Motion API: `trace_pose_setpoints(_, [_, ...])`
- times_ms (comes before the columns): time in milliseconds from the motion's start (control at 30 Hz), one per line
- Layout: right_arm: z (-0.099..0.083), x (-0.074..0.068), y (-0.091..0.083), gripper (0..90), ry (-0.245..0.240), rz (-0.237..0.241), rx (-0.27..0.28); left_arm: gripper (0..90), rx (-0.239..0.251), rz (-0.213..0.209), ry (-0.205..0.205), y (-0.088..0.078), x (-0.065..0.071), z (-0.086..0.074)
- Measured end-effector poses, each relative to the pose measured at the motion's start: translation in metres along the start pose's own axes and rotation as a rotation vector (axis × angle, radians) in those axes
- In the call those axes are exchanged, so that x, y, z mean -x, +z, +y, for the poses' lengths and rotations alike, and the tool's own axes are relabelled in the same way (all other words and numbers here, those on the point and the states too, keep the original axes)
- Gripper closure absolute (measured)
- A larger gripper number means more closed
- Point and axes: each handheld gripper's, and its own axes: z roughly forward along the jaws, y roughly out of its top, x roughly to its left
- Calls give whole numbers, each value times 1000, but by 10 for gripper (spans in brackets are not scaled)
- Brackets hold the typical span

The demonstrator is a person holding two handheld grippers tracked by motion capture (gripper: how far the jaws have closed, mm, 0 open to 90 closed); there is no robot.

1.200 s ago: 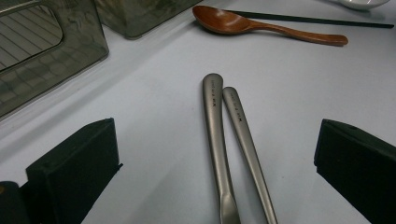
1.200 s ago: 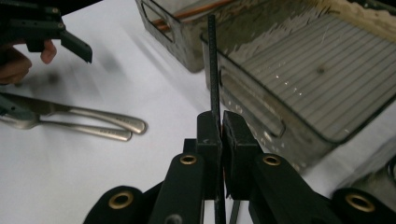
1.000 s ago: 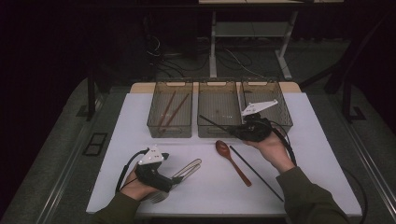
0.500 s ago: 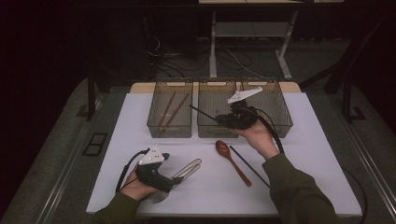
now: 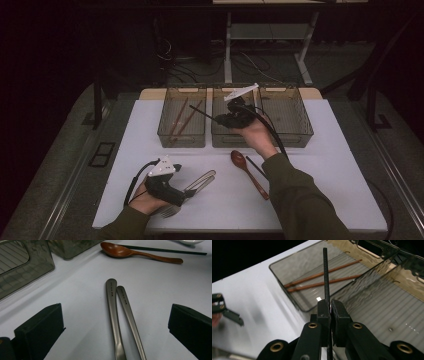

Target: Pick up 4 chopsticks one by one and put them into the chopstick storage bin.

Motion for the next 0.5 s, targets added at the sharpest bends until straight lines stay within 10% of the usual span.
trace_pose_setpoints(500, [34,-1,60,857,11,-35,-48,0,-1,-5,13,0,0,0])
